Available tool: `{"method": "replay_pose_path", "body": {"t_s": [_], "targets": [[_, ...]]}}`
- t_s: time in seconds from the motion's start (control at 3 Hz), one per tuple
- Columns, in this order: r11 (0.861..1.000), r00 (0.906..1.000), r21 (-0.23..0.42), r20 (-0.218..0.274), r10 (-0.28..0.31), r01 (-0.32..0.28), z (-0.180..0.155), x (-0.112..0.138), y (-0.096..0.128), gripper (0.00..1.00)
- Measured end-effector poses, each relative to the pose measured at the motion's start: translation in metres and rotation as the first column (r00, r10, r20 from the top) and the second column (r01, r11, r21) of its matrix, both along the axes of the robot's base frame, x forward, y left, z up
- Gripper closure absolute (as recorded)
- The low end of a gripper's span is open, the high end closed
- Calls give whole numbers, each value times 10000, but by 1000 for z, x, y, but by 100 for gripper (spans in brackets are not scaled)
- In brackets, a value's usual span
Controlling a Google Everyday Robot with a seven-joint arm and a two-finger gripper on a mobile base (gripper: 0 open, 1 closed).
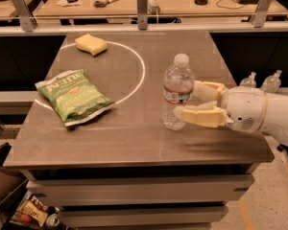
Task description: Place water bottle upright
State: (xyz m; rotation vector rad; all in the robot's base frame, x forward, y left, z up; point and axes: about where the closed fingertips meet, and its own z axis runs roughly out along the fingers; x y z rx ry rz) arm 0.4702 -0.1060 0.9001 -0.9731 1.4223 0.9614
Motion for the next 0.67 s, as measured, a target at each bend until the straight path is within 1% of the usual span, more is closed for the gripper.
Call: {"method": "replay_pose_path", "body": {"t_s": [0.33,0.67], "targets": [[10000,10000,-6,11,32,-32,1,0,2,0],[10000,10000,-6,12,34,-34,1,0,2,0]]}}
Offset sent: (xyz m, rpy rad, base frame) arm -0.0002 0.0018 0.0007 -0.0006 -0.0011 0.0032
